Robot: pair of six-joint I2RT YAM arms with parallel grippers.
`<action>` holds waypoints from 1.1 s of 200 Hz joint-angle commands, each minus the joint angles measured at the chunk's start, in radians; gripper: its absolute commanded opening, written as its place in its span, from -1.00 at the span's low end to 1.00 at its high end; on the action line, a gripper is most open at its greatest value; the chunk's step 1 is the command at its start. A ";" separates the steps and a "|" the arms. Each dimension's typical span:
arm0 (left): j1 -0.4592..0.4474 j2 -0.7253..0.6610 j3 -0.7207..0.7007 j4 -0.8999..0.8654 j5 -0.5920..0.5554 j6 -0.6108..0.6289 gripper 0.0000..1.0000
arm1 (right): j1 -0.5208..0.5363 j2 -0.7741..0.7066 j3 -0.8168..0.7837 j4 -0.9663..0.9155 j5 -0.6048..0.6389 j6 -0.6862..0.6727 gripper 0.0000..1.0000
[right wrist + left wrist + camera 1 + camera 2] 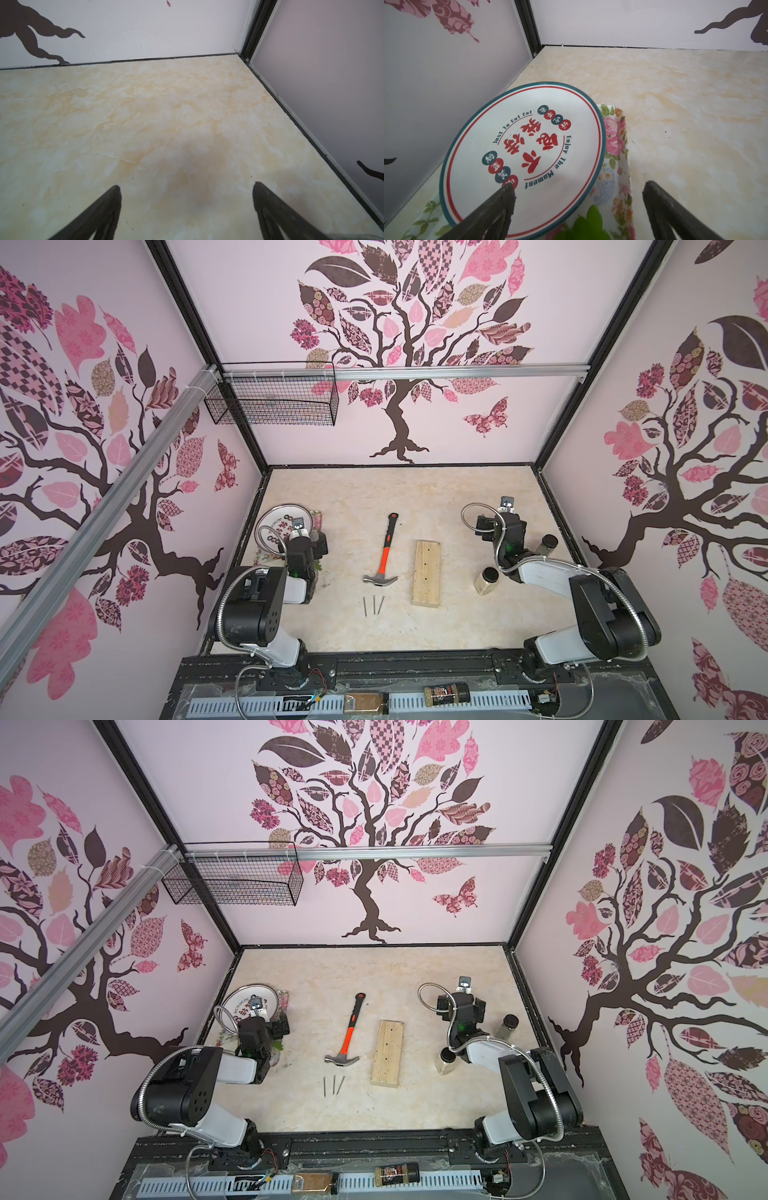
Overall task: Use a claw hammer to pull out a nail
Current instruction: Reset both arms
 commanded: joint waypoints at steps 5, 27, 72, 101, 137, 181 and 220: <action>0.018 -0.017 0.037 0.008 0.094 -0.028 0.95 | -0.009 -0.018 -0.120 0.213 0.022 -0.007 1.00; 0.020 -0.013 0.036 0.018 0.093 -0.028 0.95 | -0.018 -0.014 -0.177 0.376 0.067 -0.069 0.99; 0.021 -0.017 0.041 0.004 0.095 -0.025 0.95 | -0.123 0.086 -0.256 0.578 -0.121 -0.011 0.99; 0.020 -0.018 0.043 -0.005 0.094 -0.022 0.95 | -0.151 0.079 -0.225 0.500 -0.181 0.003 1.00; -0.003 -0.022 0.043 -0.005 0.037 -0.010 0.95 | -0.149 0.067 -0.240 0.513 -0.170 0.003 0.99; -0.004 -0.018 0.043 -0.008 0.037 -0.010 0.96 | -0.149 0.066 -0.240 0.513 -0.170 0.003 0.99; -0.005 -0.018 0.044 -0.007 0.038 -0.008 0.95 | -0.149 0.068 -0.237 0.513 -0.170 0.003 1.00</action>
